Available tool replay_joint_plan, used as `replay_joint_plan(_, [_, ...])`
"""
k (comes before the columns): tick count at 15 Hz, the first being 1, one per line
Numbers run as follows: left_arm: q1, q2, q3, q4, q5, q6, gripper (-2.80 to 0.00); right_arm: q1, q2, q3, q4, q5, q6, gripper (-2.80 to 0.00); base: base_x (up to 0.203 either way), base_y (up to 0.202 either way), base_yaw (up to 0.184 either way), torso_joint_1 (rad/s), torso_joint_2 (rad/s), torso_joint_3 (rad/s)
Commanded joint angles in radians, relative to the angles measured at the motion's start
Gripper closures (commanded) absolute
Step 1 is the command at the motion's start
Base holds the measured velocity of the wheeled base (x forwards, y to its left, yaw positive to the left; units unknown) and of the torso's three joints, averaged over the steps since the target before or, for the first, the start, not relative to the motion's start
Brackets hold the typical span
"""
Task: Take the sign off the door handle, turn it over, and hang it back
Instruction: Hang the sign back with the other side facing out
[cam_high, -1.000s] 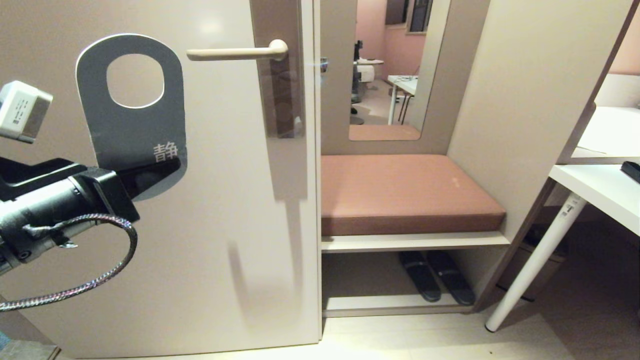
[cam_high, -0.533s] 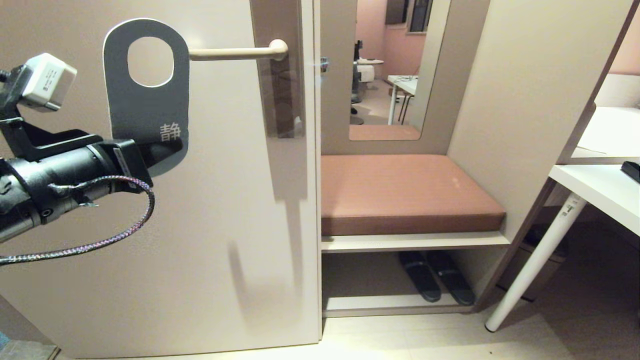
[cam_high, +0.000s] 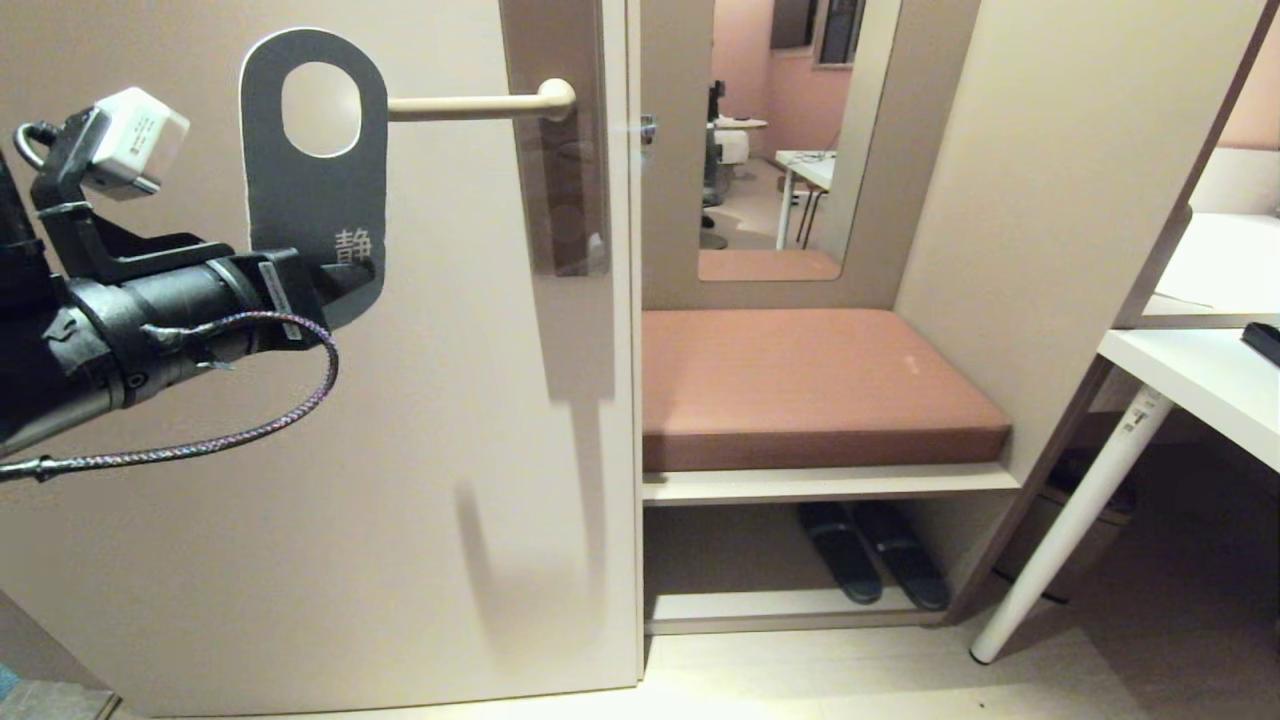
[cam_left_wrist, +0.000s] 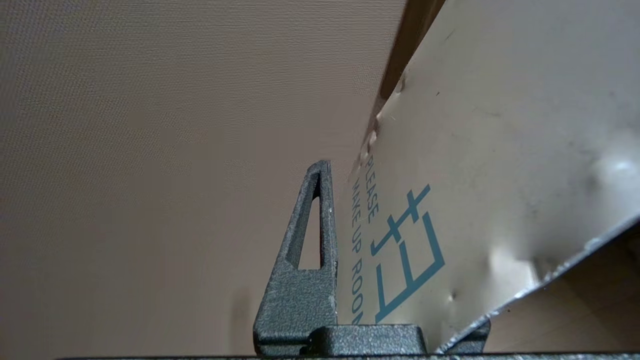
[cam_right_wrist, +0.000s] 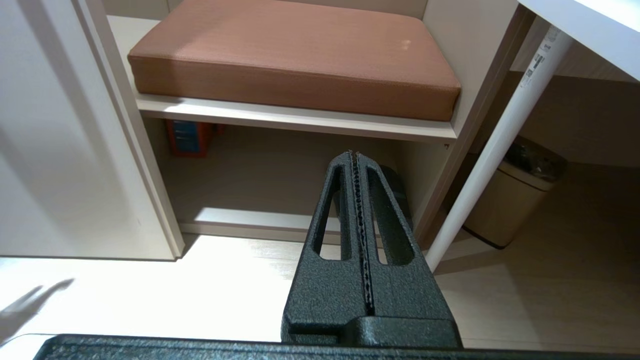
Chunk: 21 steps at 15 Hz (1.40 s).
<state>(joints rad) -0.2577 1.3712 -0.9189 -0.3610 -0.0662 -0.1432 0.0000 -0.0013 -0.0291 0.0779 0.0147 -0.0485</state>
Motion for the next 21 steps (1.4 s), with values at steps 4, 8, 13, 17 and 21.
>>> replay_joint_plan(4, [0.000,0.040,-0.053,0.014,0.043,-0.018,0.00,0.000,0.001,0.000,0.000,0.001,-0.001,0.00,0.000,0.000,0.000,0.000,0.00,0.000])
replay_joint_plan(8, [0.000,0.043,-0.065,0.061,0.058,-0.081,0.00,0.000,0.001,0.000,0.000,0.001,-0.001,0.00,0.000,0.000,0.000,0.000,0.00,0.000])
replay_joint_plan(13, [0.002,0.083,-0.121,0.093,0.086,-0.115,0.00,0.000,0.001,0.000,0.000,0.001,-0.001,0.00,0.000,0.000,0.000,0.000,0.00,0.000])
replay_joint_plan(17, [0.003,0.106,-0.166,0.134,0.088,-0.154,0.00,0.000,0.001,0.000,0.000,0.001,-0.001,0.00,0.000,0.000,0.000,0.000,0.00,0.000])
replay_joint_plan(21, [0.003,0.127,-0.179,0.146,0.088,-0.172,0.00,0.000,0.001,0.000,0.000,0.001,-0.001,0.00,0.000,0.000,0.000,0.000,0.00,0.000])
